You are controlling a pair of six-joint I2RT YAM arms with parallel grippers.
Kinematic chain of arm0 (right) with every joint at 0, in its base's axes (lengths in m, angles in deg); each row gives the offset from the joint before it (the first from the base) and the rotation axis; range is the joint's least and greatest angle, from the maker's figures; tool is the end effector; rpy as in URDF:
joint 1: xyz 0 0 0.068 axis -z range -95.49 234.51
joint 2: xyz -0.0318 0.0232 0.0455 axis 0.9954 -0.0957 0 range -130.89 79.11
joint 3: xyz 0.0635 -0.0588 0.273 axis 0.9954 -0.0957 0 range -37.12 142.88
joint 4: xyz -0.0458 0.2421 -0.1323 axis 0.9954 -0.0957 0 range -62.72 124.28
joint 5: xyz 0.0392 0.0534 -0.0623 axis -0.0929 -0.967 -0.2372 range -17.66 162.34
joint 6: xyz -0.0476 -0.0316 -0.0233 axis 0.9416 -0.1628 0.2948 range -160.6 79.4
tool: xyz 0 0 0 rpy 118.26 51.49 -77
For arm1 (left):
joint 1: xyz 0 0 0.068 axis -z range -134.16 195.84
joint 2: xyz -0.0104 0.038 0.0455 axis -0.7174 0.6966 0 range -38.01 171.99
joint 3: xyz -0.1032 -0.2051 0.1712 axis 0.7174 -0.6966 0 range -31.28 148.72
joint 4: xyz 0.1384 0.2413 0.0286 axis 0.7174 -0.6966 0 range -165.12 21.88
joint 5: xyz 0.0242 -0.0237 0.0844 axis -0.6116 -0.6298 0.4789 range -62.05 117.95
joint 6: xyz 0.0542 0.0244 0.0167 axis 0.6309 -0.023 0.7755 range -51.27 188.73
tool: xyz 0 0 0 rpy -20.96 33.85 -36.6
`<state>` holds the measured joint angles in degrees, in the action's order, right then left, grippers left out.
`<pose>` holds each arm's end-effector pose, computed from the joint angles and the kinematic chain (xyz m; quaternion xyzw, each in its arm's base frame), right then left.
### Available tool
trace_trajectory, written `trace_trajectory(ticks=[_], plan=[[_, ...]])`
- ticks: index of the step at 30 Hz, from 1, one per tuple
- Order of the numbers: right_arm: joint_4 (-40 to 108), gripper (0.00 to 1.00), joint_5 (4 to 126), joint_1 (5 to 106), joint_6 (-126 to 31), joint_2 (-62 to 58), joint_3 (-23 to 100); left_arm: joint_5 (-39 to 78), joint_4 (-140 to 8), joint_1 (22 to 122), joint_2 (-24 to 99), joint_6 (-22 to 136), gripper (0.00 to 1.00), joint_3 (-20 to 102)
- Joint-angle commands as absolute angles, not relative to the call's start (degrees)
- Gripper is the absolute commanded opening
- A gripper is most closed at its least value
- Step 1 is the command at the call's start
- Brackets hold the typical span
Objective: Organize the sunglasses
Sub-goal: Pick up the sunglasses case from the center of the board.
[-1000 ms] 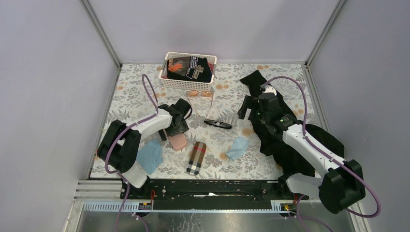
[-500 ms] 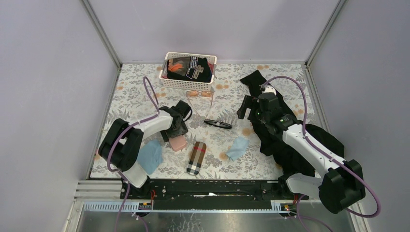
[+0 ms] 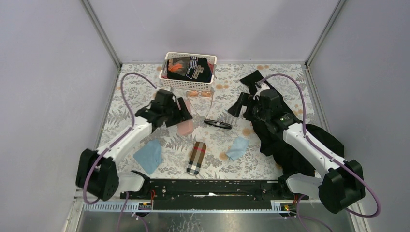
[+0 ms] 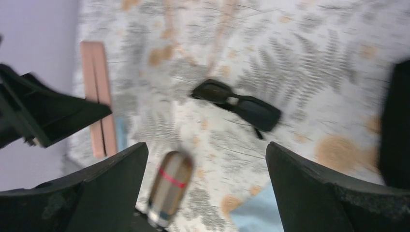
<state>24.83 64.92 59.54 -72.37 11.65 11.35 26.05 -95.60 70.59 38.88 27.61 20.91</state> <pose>0.2592 0.1272 0.2837 0.0178 0.8578 0.2915 0.4229 0.2683 -0.1254 0.2331 -0.1295 0.9370 -0.1893 0.2635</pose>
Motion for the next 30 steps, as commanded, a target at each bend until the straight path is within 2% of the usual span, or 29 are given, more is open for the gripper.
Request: trace_trajectory(ticks=[1, 3, 5, 10, 17, 30], plan=[[44.25, 1.0, 44.32, 59.64, -80.26, 11.05, 10.38, 3.36, -83.52, 65.05, 32.91, 31.91, 0.31, 23.39], [58.16, 1.0, 39.22, 59.66, -86.74, 10.18, 5.93, -3.3, -81.34, 62.97, 32.53, 29.93, 0.24, 23.8], [70.36, 1.0, 34.66, 59.62, -93.63, 7.78, 3.06, -6.91, -78.6, 61.31, 32.56, 25.74, 0.09, 22.89], [88.74, 1.0, 32.87, 55.69, -103.88, 1.31, 1.4, -17.4, -54.64, 60.6, 32.81, 7.11, 0.0, 14.11], [103.47, 1.0, 34.77, 51.35, -111.83, -5.7, 1.05, -18.72, -50.14, 60.54, 32.57, 3.2, 0.0, 13.76], [111.09, 1.0, 35.32, 47.73, -116.71, -14.08, 4.45, -19.62, -41.75, 60.6, 32.2, -3.69, 0.0, 10.13]])
